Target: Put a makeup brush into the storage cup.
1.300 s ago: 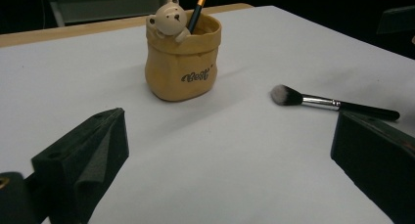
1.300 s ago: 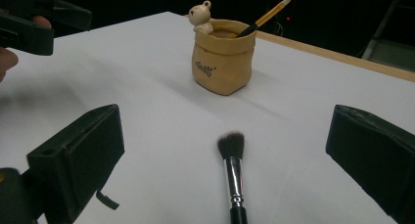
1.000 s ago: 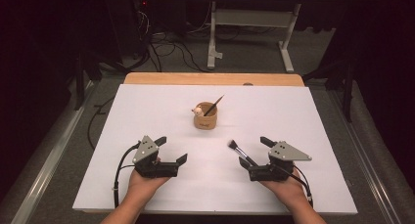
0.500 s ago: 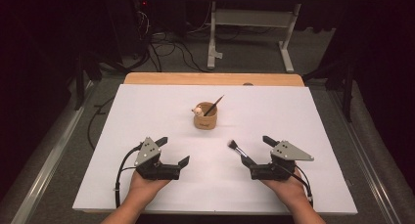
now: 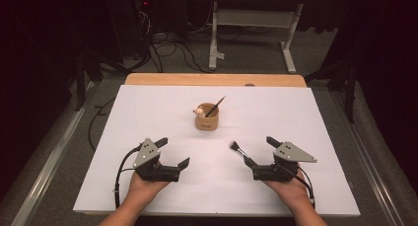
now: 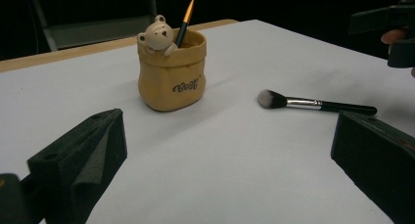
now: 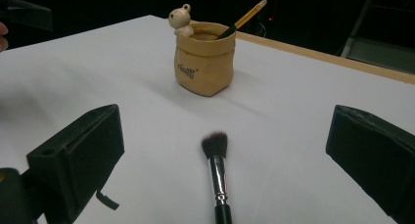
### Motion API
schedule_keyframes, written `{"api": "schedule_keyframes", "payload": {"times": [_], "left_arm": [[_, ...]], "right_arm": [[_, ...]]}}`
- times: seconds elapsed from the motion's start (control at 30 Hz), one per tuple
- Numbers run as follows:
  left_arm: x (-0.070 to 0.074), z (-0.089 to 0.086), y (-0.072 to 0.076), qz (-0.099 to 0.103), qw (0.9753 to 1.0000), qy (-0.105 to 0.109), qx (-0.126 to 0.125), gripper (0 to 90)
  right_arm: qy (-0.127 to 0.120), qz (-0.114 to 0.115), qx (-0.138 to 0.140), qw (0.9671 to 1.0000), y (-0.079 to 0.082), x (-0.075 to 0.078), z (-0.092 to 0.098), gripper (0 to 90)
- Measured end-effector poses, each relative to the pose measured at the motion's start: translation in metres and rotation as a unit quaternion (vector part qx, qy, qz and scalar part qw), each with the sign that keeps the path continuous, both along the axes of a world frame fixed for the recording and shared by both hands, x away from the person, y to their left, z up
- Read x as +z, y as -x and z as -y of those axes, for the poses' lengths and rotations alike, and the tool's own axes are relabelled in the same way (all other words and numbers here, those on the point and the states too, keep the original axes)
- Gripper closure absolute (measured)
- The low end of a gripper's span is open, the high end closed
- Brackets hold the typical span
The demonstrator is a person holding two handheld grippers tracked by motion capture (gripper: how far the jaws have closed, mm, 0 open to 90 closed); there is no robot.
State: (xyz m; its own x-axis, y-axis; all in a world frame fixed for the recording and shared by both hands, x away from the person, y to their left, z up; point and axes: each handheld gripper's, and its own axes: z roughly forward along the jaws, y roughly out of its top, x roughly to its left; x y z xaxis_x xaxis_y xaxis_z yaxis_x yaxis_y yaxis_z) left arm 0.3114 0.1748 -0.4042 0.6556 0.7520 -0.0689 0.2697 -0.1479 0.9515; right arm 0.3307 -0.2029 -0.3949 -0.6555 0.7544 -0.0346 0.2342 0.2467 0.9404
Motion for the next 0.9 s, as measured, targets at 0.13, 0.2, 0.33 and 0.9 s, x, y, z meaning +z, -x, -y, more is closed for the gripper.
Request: {"api": "schedule_keyframes", "payload": {"times": [0.13, 0.2, 0.33, 0.9], "left_arm": [[0.0, -0.001, 0.0, -0.001, 1.0, 0.001, 0.003, 0.6], [-0.001, -0.002, 0.001, -0.001, 1.0, 0.003, 0.005, 0.6], [0.0, -0.005, 0.001, 0.002, 1.0, 0.001, 0.008, 0.6], [0.0, -0.009, 0.0, -0.001, 0.9999, 0.008, 0.012, 0.9]], "right_arm": [[0.005, -0.001, -0.005, 1.0, 0.0, 0.0, 0.002, 2.1], [0.006, -0.002, -0.013, 0.9999, 0.0, 0.001, 0.003, 2.1], [0.01, -0.001, -0.022, 0.9997, 0.0, 0.001, 0.008, 2.1], [0.045, -0.036, -0.065, 0.9962, -0.009, -0.006, 0.025, 2.1]]}}
